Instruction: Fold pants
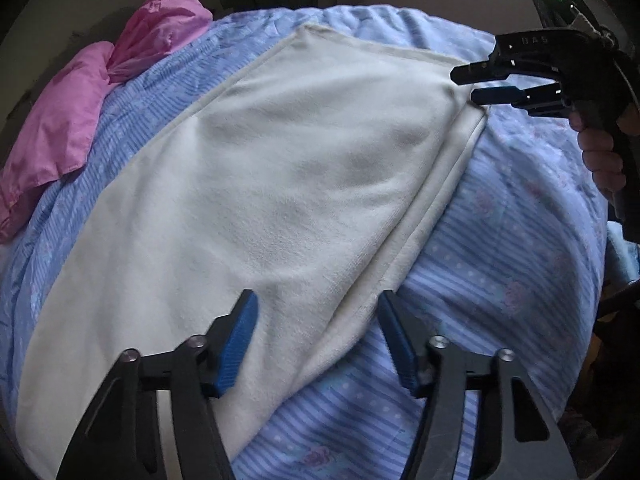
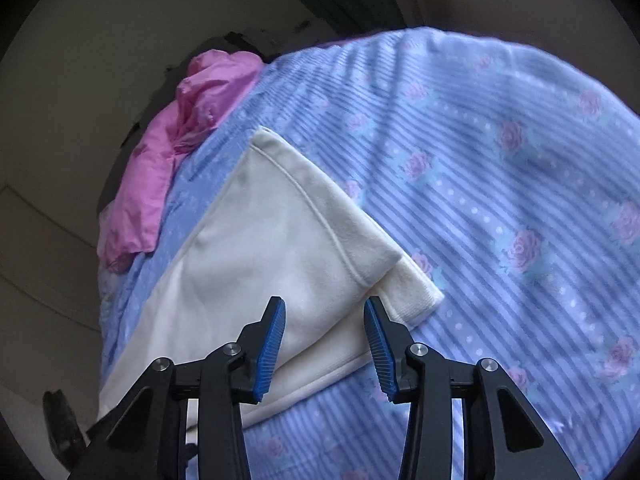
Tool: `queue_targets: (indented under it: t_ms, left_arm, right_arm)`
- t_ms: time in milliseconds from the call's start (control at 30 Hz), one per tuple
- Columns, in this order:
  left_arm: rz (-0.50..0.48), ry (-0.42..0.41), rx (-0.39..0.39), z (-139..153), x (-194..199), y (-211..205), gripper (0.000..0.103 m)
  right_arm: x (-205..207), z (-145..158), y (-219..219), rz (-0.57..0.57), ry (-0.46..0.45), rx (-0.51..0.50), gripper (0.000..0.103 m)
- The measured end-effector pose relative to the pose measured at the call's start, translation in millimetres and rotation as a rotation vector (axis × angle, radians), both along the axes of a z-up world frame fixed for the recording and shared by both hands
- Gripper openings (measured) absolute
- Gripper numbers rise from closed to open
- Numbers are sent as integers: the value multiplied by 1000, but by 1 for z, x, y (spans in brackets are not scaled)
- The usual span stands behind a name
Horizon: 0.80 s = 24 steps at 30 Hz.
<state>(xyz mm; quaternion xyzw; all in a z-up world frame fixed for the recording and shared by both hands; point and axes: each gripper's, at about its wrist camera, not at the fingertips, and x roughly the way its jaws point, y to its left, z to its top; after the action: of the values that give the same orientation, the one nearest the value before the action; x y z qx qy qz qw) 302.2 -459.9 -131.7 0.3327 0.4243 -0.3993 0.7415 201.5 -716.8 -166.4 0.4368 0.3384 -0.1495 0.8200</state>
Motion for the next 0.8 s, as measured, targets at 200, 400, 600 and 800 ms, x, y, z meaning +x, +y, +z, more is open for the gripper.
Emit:
queue_targets:
  t_ms: [200, 400, 600, 800]
  left_arm:
    - [10, 31, -18, 2, 7, -4, 56]
    - [33, 45, 1, -5, 18, -7, 48]
    - [-2, 15, -8, 1, 6, -6, 12]
    - [-51, -27, -16, 12, -12, -2, 8]
  right_arm:
    - [6, -16, -10, -45, -11, 75, 43]
    - [11, -19, -15, -97, -15, 93, 29]
    - [5, -20, -16, -100, -24, 90, 13]
    - [-12, 0, -9, -115, -88, 44, 8]
